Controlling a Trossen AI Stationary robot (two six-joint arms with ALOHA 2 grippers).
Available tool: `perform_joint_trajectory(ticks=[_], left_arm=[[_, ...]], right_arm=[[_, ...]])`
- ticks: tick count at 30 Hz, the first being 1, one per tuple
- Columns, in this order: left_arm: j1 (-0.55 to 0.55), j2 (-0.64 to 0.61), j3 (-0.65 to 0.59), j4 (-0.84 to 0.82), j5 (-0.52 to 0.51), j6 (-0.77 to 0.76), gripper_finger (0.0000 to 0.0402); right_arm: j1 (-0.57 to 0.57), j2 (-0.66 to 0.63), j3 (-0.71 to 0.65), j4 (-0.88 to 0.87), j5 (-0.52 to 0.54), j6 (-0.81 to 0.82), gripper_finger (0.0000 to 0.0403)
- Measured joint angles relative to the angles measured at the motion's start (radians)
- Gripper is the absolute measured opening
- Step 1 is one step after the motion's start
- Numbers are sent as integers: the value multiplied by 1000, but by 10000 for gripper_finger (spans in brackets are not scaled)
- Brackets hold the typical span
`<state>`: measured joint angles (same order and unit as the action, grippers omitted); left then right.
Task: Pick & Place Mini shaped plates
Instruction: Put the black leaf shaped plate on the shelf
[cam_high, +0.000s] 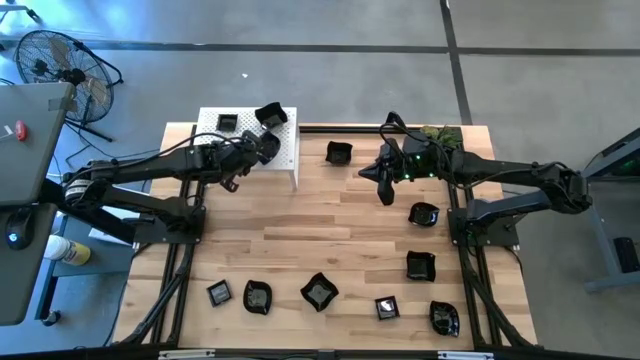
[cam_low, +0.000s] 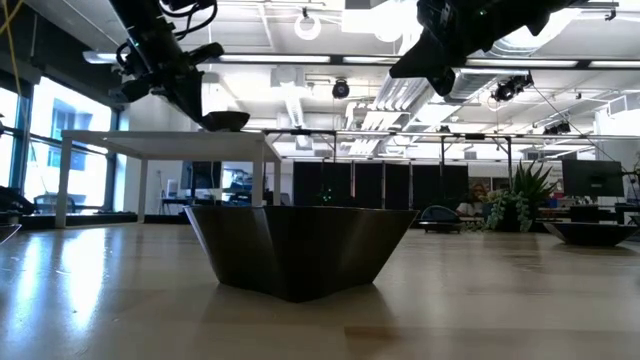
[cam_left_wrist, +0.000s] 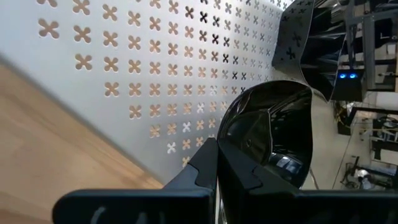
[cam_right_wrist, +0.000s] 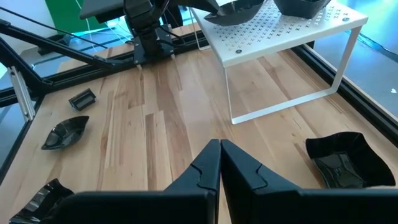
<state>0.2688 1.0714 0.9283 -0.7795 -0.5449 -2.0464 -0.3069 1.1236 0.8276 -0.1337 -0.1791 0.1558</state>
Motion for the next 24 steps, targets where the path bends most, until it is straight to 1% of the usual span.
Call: perform_joint_trajectory(ticks=[13,21,24], left_arm=[[0,0,0,0,4,0,5],[0,0,0,0,5,-4,59],[0,0,0,0,4,8,73]], right_arm=[[0,0,0,0,0,0,7],[0,0,0,0,-1,-7,7],[0,0,0,0,-2,-7,7]])
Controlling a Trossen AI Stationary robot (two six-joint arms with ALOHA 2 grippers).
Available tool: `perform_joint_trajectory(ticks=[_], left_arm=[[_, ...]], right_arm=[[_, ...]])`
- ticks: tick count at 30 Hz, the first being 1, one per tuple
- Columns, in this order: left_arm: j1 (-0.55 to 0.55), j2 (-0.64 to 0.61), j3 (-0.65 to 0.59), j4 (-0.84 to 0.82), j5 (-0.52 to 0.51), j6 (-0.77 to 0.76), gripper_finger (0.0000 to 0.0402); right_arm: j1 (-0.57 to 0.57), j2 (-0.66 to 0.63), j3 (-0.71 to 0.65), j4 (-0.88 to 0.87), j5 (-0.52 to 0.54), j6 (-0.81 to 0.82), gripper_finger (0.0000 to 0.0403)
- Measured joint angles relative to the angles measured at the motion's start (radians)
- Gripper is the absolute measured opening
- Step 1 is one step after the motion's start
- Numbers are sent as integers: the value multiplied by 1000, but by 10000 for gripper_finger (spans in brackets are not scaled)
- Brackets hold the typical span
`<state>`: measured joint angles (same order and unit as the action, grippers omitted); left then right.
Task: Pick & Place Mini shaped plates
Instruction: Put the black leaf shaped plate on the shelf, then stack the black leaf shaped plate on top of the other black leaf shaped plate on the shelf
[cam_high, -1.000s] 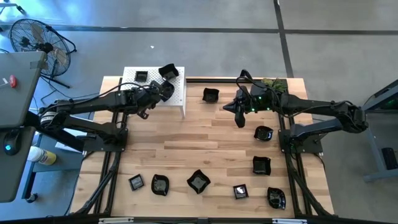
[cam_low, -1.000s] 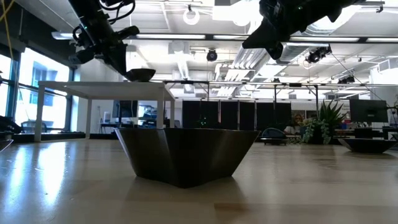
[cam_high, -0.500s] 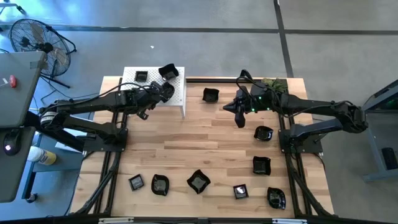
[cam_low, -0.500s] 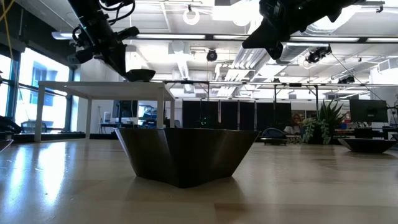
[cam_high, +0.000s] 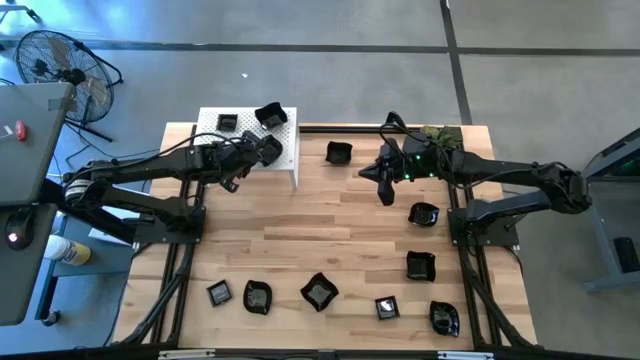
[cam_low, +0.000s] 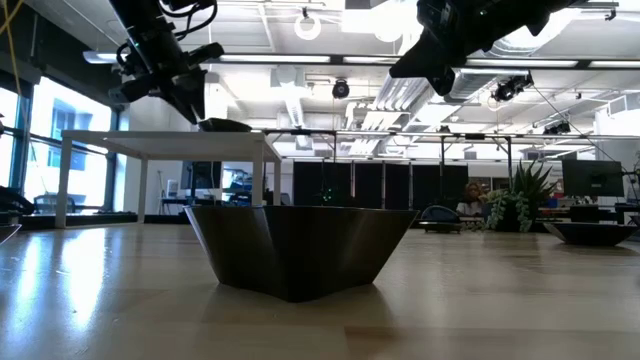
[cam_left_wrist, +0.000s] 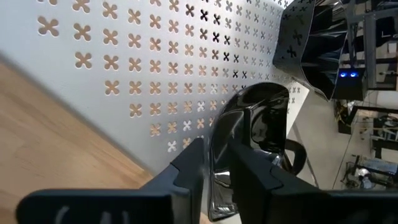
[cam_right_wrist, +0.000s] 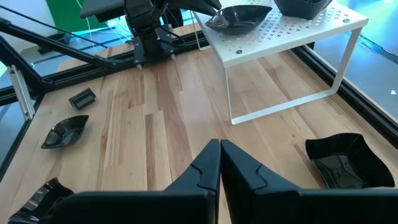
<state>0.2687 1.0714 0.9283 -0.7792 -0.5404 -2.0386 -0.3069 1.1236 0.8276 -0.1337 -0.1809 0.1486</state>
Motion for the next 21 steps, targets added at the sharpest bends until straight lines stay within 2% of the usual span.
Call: perform_joint_trajectory(ticks=[7,9,16,21], left_arm=[[0,-25,-1,2,15,201,70],[0,-46,-1,3,48,278,64],[0,-203,0,-31,154,767,7],[0,-298,0,-32,284,1081,7]], right_arm=[[0,0,0,0,-9,5,7],[0,0,0,0,-8,5,7],[0,0,0,-3,24,-69,7],[0,0,0,1,30,-44,7]])
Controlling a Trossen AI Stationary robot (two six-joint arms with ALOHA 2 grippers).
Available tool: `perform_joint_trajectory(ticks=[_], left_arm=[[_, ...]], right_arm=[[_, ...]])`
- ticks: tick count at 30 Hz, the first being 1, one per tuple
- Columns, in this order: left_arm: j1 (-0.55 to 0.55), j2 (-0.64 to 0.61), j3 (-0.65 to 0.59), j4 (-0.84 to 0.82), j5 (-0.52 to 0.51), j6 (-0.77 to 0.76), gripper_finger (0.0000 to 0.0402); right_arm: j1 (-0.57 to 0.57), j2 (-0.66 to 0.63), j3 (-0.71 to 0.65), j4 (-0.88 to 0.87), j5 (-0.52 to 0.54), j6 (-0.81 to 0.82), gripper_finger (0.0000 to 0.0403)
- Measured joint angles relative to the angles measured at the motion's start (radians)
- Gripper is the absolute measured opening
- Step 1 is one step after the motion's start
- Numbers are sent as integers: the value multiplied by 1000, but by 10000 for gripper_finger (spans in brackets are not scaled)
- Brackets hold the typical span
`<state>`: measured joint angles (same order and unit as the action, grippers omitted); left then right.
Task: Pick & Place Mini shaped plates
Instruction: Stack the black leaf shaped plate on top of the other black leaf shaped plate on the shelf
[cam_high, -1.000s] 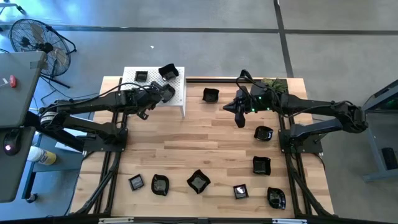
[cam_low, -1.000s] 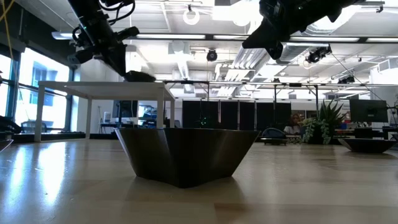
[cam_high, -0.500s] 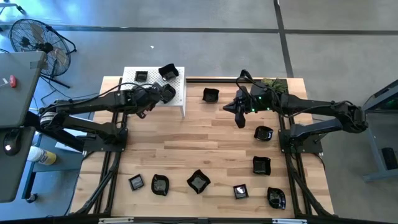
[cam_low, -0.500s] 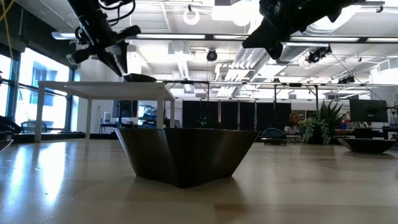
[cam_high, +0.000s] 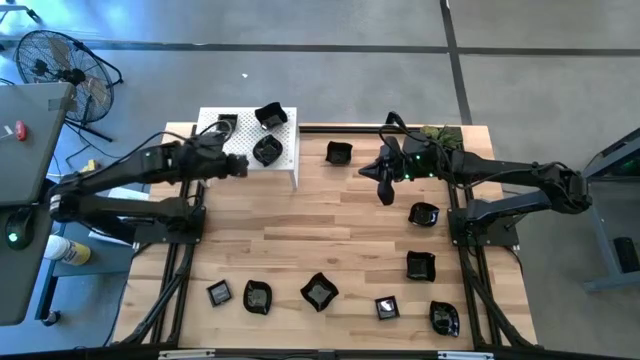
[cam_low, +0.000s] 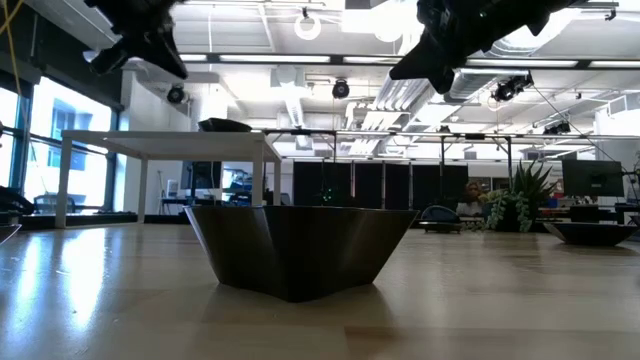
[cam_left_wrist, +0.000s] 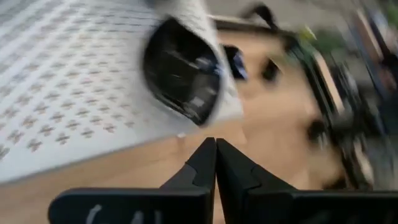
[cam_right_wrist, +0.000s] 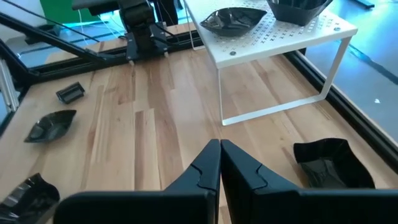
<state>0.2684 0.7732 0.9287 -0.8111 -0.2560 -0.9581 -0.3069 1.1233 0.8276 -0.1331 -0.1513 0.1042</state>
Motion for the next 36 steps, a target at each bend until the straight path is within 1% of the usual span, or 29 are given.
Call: perform_joint_trajectory(ticks=[3,6,9,13,18,21,24,30,33,36], left_arm=[[0,-24,0,-3,145,186,2],[0,-16,0,-12,288,337,2],[0,26,0,-37,419,474,1],[0,96,0,-99,581,630,1],[-12,193,0,-117,761,825,1],[-71,263,0,-112,770,879,1],[-170,331,0,-110,726,882,1],[-416,445,0,-30,575,751,1],[-516,460,0,0,545,667,1],[-601,466,0,40,468,578,0]], right_arm=[[8,0,0,9,1,24,7],[28,0,0,10,25,26,7],[47,0,0,10,50,41,7],[71,-1,0,7,75,129,7],[108,-1,0,-21,71,184,7],[126,-1,0,-47,53,176,7],[143,-1,0,-72,18,148,7],[172,-1,0,-71,-13,97,7],[179,-1,0,-64,-16,97,7],[187,-1,0,-61,-16,100,7]])
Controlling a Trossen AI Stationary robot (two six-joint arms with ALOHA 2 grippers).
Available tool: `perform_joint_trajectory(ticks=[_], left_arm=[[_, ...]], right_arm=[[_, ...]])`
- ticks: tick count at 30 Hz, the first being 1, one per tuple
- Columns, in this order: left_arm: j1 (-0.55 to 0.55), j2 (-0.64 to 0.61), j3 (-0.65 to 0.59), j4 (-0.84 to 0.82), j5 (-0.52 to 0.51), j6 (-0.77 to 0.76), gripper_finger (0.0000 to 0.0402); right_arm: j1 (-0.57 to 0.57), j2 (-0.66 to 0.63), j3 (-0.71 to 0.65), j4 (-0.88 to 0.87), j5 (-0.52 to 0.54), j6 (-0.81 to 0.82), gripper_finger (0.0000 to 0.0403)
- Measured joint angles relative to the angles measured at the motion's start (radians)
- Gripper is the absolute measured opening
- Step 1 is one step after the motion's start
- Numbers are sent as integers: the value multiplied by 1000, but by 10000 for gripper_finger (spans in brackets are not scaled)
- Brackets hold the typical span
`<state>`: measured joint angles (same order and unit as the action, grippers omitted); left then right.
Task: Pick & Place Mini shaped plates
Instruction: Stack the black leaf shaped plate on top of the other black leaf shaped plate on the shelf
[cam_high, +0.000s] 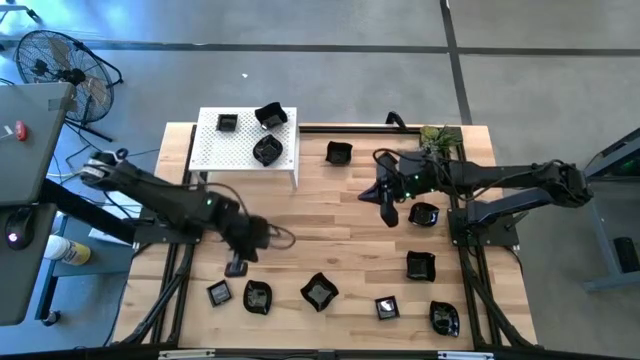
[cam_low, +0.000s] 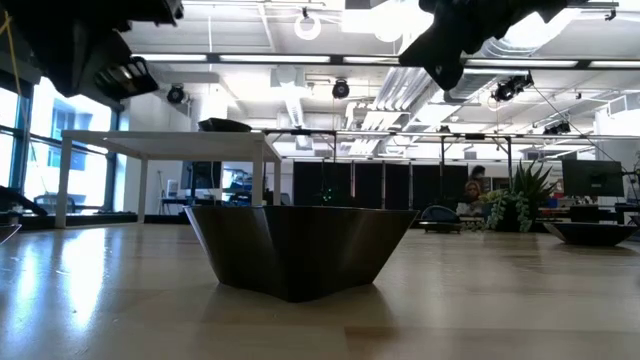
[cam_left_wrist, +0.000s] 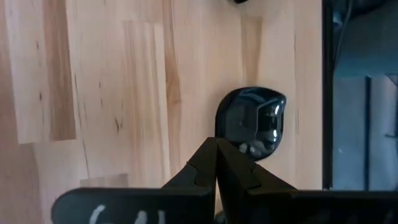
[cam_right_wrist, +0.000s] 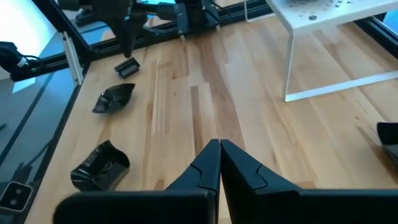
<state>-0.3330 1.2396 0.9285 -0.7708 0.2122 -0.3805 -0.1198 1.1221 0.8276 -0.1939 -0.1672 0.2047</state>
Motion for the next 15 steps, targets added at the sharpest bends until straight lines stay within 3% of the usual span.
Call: perform_joint_trajectory(ticks=[4,7,15], left_arm=[[-96,-2,-1,31,-97,-74,0],[-167,-2,-28,65,-98,-171,0],[-358,-2,-85,217,-211,-735,0]], right_arm=[[16,0,0,26,47,50,7],[33,0,0,46,105,101,7],[75,0,0,51,169,149,7]])
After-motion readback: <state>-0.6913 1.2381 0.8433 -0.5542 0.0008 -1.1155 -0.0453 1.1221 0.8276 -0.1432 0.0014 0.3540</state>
